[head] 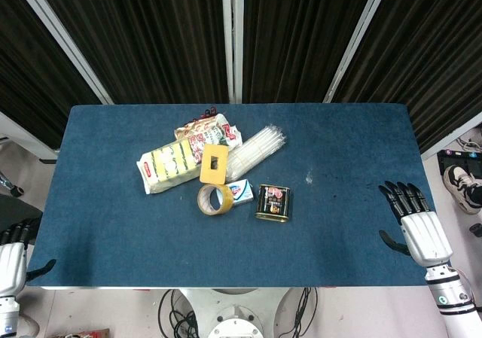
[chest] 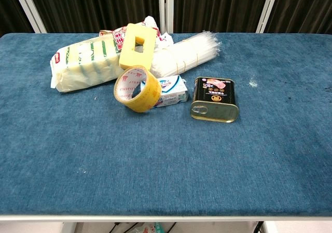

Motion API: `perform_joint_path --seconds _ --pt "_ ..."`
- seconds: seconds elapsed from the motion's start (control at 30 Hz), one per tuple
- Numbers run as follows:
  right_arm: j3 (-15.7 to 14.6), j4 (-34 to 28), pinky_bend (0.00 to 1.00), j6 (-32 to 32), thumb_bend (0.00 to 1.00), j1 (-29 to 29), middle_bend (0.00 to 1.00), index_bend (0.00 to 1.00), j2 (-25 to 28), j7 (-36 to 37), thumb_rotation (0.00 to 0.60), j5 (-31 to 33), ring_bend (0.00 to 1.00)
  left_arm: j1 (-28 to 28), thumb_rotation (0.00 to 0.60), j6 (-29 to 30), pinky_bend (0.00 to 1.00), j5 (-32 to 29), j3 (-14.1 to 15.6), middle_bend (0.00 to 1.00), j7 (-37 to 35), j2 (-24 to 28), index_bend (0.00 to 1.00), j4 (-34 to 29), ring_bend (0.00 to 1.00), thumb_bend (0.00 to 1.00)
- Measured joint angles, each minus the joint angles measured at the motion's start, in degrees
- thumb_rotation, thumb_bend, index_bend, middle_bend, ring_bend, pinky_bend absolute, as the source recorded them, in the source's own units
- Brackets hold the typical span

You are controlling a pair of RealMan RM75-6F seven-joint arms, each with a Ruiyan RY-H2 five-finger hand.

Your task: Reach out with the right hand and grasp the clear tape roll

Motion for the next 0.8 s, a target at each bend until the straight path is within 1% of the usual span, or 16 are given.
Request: perform_joint_path --seconds 0.3,0.5,0.6,0.67,0.73,0.8 --pt "0.89 -0.41 0.0 -1.8 0.18 0.41 0.04 0.0 0.13 -0.21 0.6 -1.08 0.0 -0.22 0.6 0.1 0.22 0.05 0.03 0.19 0.22 -0.03 0.19 -0.32 0.18 0.09" --pt "1.32 -2.0 0.01 -4.3 0.18 2.66 0.05 0.0 0.67 -1.37 0.6 -4.03 0.0 0.01 0.6 1.0 0.22 0.73 0.22 0.19 -0.22 0.09 0.19 -0.94 0.18 0.09" --pt "1.99 -3.61 0.03 -7.47 0.18 5.58 0.07 0.0 0.66 -2.79 0.6 -5.95 0.0 0.14 0.6 1.52 0.22 1.52 0.42 0.19 -0.99 0.02 0.19 -1.05 0.18 0.09" --pt "2.86 -4.77 0.05 -10.77 0.18 8.5 0.1 0.0 0.21 -3.99 0.6 -7.08 0.0 0.24 0.6 1.97 0.22 2.08 0.59 0.19 -1.33 -0.09 0.19 -1.06 0.18 0.09" --pt "4.08 -5.73 0.06 -15.05 0.16 11.93 0.11 0.0 -0.77 -5.5 0.6 -7.6 0.0 0.34 0.6 2.37 0.22 2.52 0.73 0.19 -1.62 -0.2 0.19 -1.04 0.18 0.09" --pt "5.42 -6.23 0.07 -19.49 0.12 15.24 0.12 0.01 -2.16 -7.17 0.6 -7.5 0.0 0.49 0.6 2.76 0.22 3.03 0.94 0.19 -1.91 -0.25 0.19 -0.99 0.18 0.09"
